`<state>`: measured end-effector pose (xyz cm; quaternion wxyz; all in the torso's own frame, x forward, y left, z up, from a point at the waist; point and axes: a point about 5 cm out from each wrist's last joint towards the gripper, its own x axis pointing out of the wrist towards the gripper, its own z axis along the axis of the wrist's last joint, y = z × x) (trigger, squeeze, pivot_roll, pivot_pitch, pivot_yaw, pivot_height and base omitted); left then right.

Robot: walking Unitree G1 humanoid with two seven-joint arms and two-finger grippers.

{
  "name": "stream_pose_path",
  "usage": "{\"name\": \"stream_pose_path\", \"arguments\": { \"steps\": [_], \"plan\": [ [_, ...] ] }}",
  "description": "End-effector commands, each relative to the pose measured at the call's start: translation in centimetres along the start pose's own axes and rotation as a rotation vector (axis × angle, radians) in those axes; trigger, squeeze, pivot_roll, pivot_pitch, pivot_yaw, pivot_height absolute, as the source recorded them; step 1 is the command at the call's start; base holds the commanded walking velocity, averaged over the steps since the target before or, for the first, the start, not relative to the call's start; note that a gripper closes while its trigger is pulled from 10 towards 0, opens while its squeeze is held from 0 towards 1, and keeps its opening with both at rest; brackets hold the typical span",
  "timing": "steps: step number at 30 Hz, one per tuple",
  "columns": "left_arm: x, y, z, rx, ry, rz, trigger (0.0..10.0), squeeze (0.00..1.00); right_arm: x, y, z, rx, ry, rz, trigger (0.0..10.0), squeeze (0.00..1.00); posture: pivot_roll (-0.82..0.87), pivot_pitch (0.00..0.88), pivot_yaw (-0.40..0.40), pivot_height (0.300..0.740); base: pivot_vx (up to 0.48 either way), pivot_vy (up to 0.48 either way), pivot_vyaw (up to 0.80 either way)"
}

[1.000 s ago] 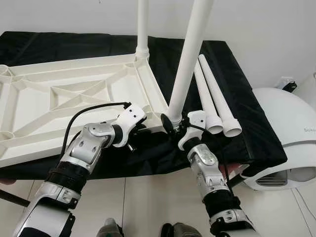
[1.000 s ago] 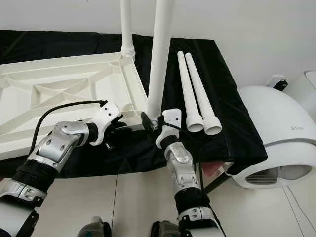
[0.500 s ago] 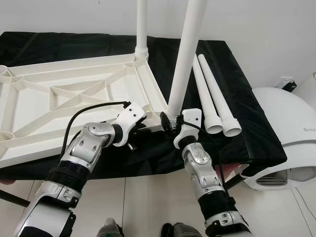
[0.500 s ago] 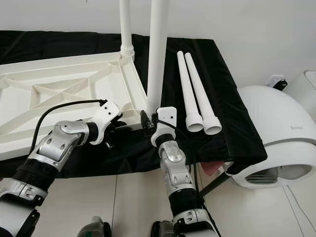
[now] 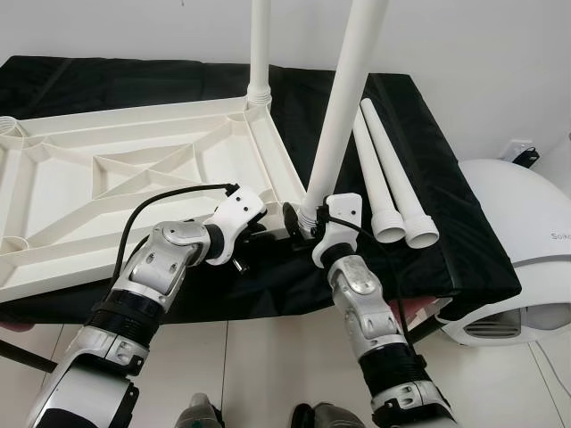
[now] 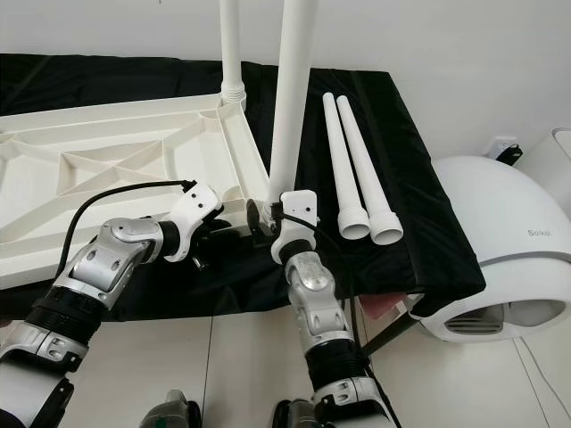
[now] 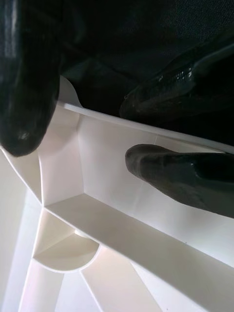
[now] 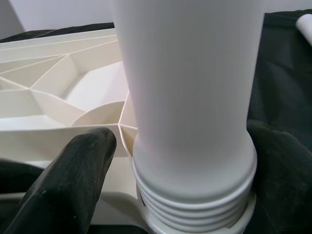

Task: Building children table

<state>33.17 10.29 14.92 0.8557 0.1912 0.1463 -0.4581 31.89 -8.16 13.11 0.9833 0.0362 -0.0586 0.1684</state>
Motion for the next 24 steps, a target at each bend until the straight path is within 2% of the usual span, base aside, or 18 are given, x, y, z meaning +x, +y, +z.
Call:
{"name": "stream_pose_path", "arguments": {
  "steps": [1,4,5,7,8,9,12,18,24],
  "plan": [
    [0.4,-0.5,0.3,0.006,-0.011,-0.043,10.0,0.0,0.0,-0.8,-0.3,0.014,0.015,0.03,10.0,1.0,0.02,0.059,-0.049,0.74,0.0,0.0,0.0],
    [0.4,-0.4,0.3,0.006,-0.011,-0.043,10.0,0.0,0.1,-2.4,-0.1,-0.022,0.028,0.092,10.0,1.0,0.02,0.06,-0.049,0.74,0.0,0.0,0.0],
    [0.4,-0.4,0.3,0.007,-0.011,-0.044,10.0,0.0,0.2,-3.0,0.1,-0.016,0.02,0.121,10.0,0.89,0.02,0.061,-0.047,0.74,0.0,0.0,0.0],
    [0.4,-0.4,0.3,0.007,-0.011,-0.044,10.0,0.0,0.2,-3.3,0.3,-0.009,0.012,0.14,10.0,0.89,0.02,0.061,-0.047,0.74,0.0,0.0,0.0],
    [0.4,-0.4,0.3,0.008,-0.01,-0.043,10.0,0.0,0.2,-4.0,0.5,-0.018,0.009,0.16,10.0,0.0,0.02,0.061,-0.047,0.74,0.0,0.0,0.0],
    [0.3,-0.3,0.3,0.007,-0.009,-0.043,10.0,0.0,0.3,-5.1,0.9,-0.046,0.004,0.241,10.0,0.0,0.02,0.062,-0.044,0.74,0.0,0.0,0.0],
    [0.3,-0.3,0.3,0.008,-0.008,-0.043,10.0,0.0,0.3,-5.7,1.1,-0.054,0.019,0.308,10.0,0.0,0.02,0.062,-0.042,0.74,0.0,0.0,0.0],
    [0.3,-0.2,0.3,0.008,-0.006,-0.042,10.0,0.0,0.3,-6.3,1.1,-0.058,0.039,0.44,10.0,0.0,0.02,0.064,-0.04,0.74,0.0,0.0,0.0],
    [0.3,-0.2,0.4,0.008,-0.007,-0.042,10.0,0.0,1.0,-7.0,1.0,-0.08,0.104,0.57,10.0,0.0,0.03,0.065,-0.032,0.74,0.0,0.0,0.0]
  ]
}}
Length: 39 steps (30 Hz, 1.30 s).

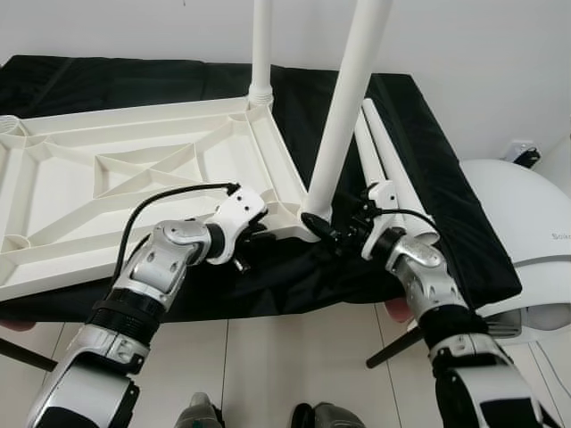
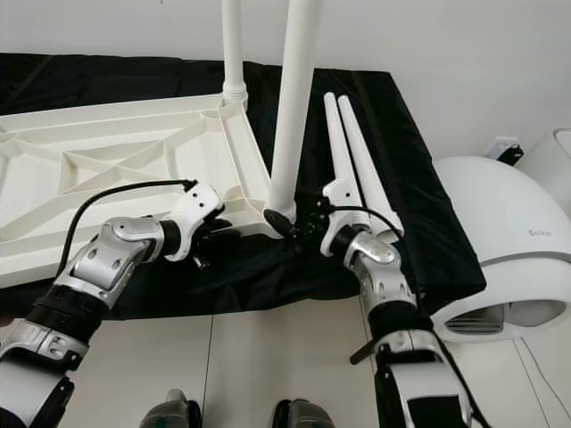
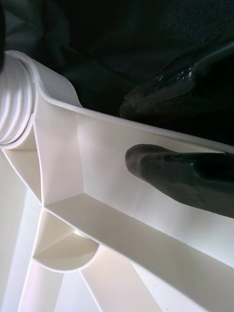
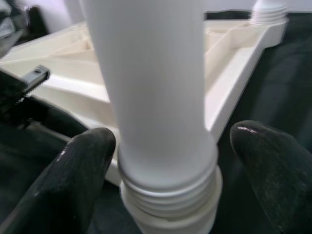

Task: Building children table

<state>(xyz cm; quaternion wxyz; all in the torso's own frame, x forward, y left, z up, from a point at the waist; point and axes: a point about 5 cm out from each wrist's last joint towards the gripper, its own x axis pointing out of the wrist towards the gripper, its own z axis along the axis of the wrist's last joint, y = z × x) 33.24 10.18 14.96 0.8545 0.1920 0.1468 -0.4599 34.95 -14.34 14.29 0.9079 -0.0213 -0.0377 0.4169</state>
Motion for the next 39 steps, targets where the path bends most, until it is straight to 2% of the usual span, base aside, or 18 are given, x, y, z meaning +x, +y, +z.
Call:
{"name": "stream_pose_path", "arguments": {
  "steps": [1,12,13,15,16,17,18,33,39],
  "plan": [
    [0.2,-0.2,0.3,0.006,-0.008,-0.038,10.0,0.0,0.0,-0.2,-0.4,-0.001,0.032,0.045,10.0,0.0,0.03,0.065,-0.032,0.74,0.0,0.0,0.0],
    [0.0,-0.3,0.2,0.004,-0.003,-0.038,10.0,0.0,1.0,-0.7,0.2,-0.038,0.077,0.122,10.0,0.0,0.04,0.063,-0.032,0.74,0.0,0.0,0.0],
    [0.0,-0.3,0.2,0.004,-0.002,-0.038,10.0,0.0,1.1,-0.7,0.2,-0.037,0.076,0.126,9.1,0.0,0.04,0.061,-0.031,0.74,0.0,0.0,0.0],
    [0.0,-0.3,0.2,0.004,-0.002,-0.038,10.0,0.0,1.1,-0.7,0.2,-0.037,0.076,0.126,9.1,0.0,0.04,0.061,-0.031,0.74,0.0,0.0,0.0],
    [0.0,-0.3,0.1,0.004,-0.002,-0.038,10.0,0.0,1.1,-0.7,0.3,-0.035,0.067,0.128,2.3,0.0,0.04,0.061,-0.031,0.74,0.0,0.0,0.0],
    [0.0,-0.3,0.1,0.004,-0.002,-0.038,10.0,0.0,1.1,-0.7,0.3,-0.035,0.067,0.128,2.3,0.0,0.04,0.061,-0.031,0.74,0.0,0.0,0.0],
    [0.0,-0.3,0.1,0.003,-0.001,-0.039,10.0,0.0,1.2,-0.7,0.3,-0.03,0.058,0.136,0.0,0.0,0.03,0.059,-0.029,0.74,0.0,0.0,0.0],
    [0.1,-0.5,0.1,0.005,0.0,-0.045,10.0,0.0,0.6,-0.8,-0.1,0.006,0.005,0.112,0.0,0.0,0.03,0.054,-0.028,0.74,0.0,0.0,0.0],
    [0.0,-0.4,0.1,0.004,0.0,-0.044,10.0,0.0,0.3,-0.7,-0.3,0.012,-0.04,0.045,0.0,0.0,0.03,0.062,-0.029,0.74,0.0,0.0,0.0]
  ]
}}
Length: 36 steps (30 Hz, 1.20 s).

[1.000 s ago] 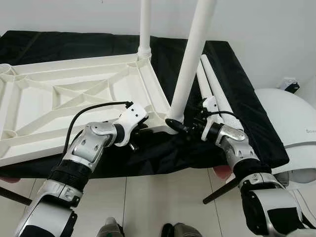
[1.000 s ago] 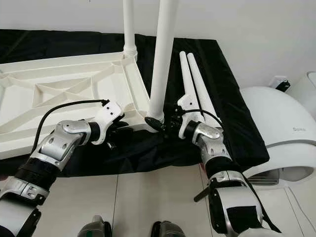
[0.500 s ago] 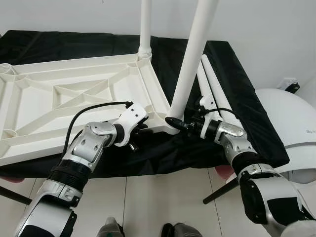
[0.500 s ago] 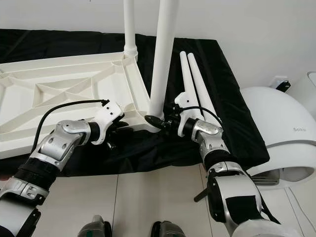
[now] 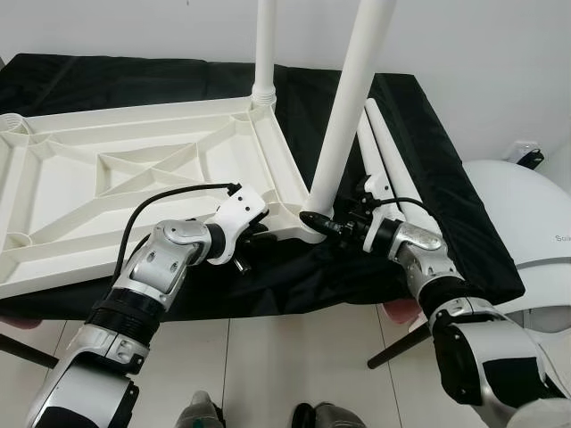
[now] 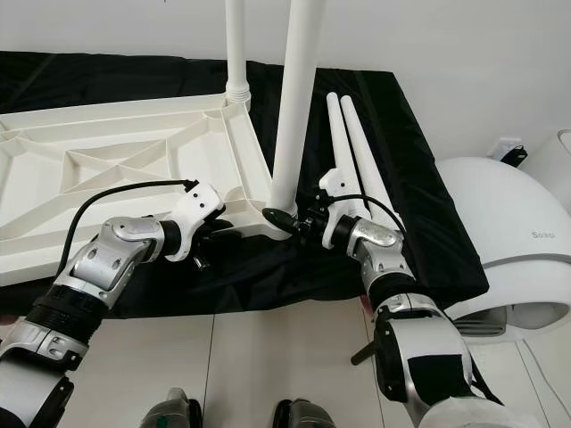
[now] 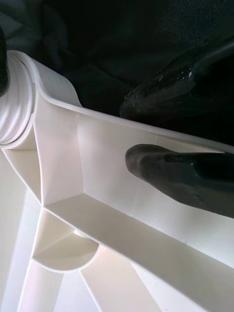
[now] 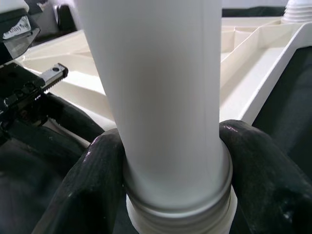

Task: Building children table

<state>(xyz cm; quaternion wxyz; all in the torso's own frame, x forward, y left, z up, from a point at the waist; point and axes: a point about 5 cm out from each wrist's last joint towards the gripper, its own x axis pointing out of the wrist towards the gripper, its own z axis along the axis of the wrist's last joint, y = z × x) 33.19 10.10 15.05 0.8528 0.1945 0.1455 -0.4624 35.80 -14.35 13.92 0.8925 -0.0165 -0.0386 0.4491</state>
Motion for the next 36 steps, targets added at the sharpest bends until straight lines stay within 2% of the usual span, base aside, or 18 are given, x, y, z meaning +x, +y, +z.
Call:
{"name": "stream_pose_path", "arguments": {
  "steps": [1,6,13,16,21,25,28,29,36],
  "plan": [
    [0.0,-0.4,0.0,-0.003,0.0,-0.04,10.0,0.0,-0.2,-0.1,0.1,0.001,-0.032,-0.026,0.0,0.0,0.03,0.062,-0.029,0.74,0.0,0.0,0.0],
    [0.0,-0.4,-0.1,-0.006,0.002,-0.039,10.0,0.0,-0.6,0.2,-0.5,-0.008,-0.059,-0.136,0.0,0.0,0.03,0.069,-0.031,0.74,0.0,0.0,0.0],
    [-0.1,-0.5,-0.2,-0.007,0.004,-0.039,10.0,0.0,-0.4,0.9,-0.4,-0.009,-0.114,-0.21,0.0,0.0,0.03,0.075,-0.032,0.74,0.0,0.0,0.0],
    [0.0,-0.5,-0.2,-0.008,0.005,-0.039,10.0,0.0,0.0,1.1,-0.2,0.002,-0.139,-0.344,0.0,0.0,0.02,0.074,-0.034,0.74,0.0,0.0,0.0],
    [0.0,-0.5,-0.2,-0.009,0.005,-0.038,10.0,0.0,0.3,1.4,0.0,0.013,-0.146,-0.428,0.0,0.0,0.02,0.074,-0.035,0.74,0.0,0.0,0.0],
    [0.0,-0.5,-0.3,-0.011,0.006,-0.04,10.0,0.0,0.6,2.5,-0.3,0.058,-0.15,-0.548,0.0,0.0,0.02,0.076,-0.036,0.74,0.0,0.0,0.0],
    [0.0,-0.5,-0.3,-0.011,0.006,-0.04,10.0,0.0,0.8,3.3,-0.4,0.045,-0.14,-0.588,0.0,0.0,0.02,0.077,-0.037,0.74,0.0,0.0,0.0],
    [0.0,-0.5,-0.2,-0.012,0.005,-0.04,10.0,0.0,1.4,4.6,-0.5,0.081,-0.15,-0.622,0.0,0.0,0.02,0.076,-0.038,0.74,0.0,0.0,0.0],
    [0.1,-0.6,-0.3,-0.011,0.005,-0.041,10.0,0.0,1.8,6.2,-0.5,0.09,-0.14,-0.731,0.0,0.0,0.02,0.075,-0.039,0.74,0.0,0.0,0.0]
  ]
}}
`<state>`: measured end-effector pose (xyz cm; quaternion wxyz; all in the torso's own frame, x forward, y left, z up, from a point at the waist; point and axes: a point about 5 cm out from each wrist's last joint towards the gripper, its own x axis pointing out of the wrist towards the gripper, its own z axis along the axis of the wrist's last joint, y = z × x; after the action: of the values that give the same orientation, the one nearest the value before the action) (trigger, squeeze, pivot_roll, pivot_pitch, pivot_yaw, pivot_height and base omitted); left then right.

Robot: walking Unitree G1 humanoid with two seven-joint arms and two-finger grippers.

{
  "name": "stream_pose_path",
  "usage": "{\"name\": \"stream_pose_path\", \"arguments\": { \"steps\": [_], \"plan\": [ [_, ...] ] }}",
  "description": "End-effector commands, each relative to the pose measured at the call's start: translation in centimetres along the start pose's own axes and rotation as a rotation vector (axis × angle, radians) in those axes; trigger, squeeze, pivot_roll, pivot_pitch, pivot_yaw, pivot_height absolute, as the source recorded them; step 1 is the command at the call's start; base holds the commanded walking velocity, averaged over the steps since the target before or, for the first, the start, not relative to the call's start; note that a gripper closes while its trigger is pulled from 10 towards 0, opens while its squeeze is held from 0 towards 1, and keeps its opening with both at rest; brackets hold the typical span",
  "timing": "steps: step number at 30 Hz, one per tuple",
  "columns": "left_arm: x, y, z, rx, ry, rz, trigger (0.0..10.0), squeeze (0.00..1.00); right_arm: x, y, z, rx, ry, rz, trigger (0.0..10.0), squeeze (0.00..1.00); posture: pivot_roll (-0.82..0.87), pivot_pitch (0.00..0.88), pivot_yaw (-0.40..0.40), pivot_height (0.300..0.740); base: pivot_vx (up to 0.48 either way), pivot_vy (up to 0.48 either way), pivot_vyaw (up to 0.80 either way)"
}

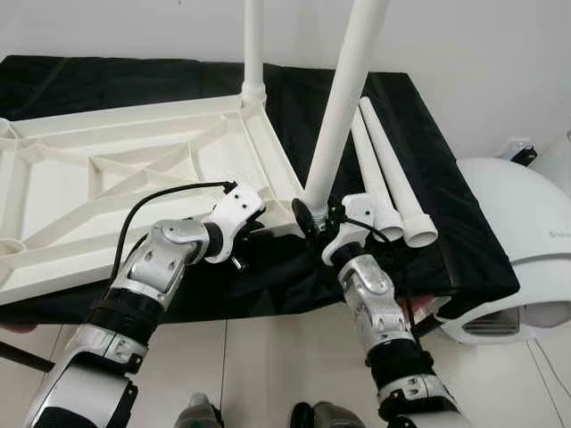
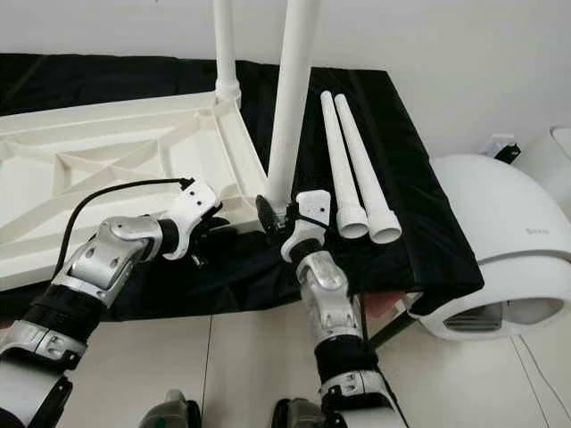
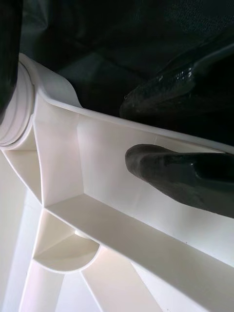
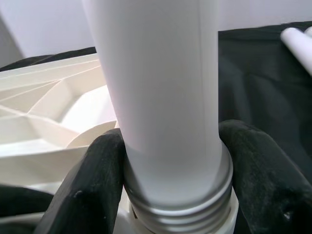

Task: Building children table

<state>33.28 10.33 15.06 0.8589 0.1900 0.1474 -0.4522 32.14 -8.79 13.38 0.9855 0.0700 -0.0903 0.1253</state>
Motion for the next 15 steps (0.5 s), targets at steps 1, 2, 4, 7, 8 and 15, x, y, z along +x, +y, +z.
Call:
{"name": "stream_pose_path", "arguments": {
  "steps": [1,2,4,7,8,15],
  "plan": [
    [0.2,-0.8,-0.2,0.003,0.004,-0.062,10.0,0.0,-0.4,-0.4,-0.2,-0.006,0.012,-0.047,0.0,0.0,0.02,0.075,-0.039,0.74,0.0,0.0,0.0],
    [0.2,-0.8,-0.1,0.003,0.003,-0.063,10.0,0.0,-0.6,0.1,0.0,-0.013,0.008,-0.102,0.0,0.0,0.02,0.074,-0.039,0.74,0.0,0.0,0.0],
    [0.2,-0.8,-0.1,0.003,0.003,-0.063,10.0,0.0,-0.6,0.1,0.0,-0.013,0.008,-0.102,0.0,0.0,0.02,0.074,-0.039,0.74,0.0,0.0,0.0],
    [0.3,-0.8,-0.1,0.003,0.002,-0.064,10.0,0.0,-1.0,0.7,0.0,-0.04,0.013,-0.129,0.0,0.0,0.02,0.073,-0.041,0.74,0.0,0.0,0.0],
    [0.3,-0.9,-0.1,0.003,0.002,-0.064,10.0,0.0,-1.2,0.9,0.0,-0.039,0.019,-0.126,0.0,0.0,0.02,0.072,-0.041,0.74,0.0,0.0,0.0],
    [0.3,-0.9,-0.1,0.004,0.002,-0.064,10.0,0.0,-1.3,0.8,-0.1,-0.044,0.057,-0.147,10.0,0.06,0.02,0.066,-0.044,0.74,0.0,0.0,0.0]
  ]
}}
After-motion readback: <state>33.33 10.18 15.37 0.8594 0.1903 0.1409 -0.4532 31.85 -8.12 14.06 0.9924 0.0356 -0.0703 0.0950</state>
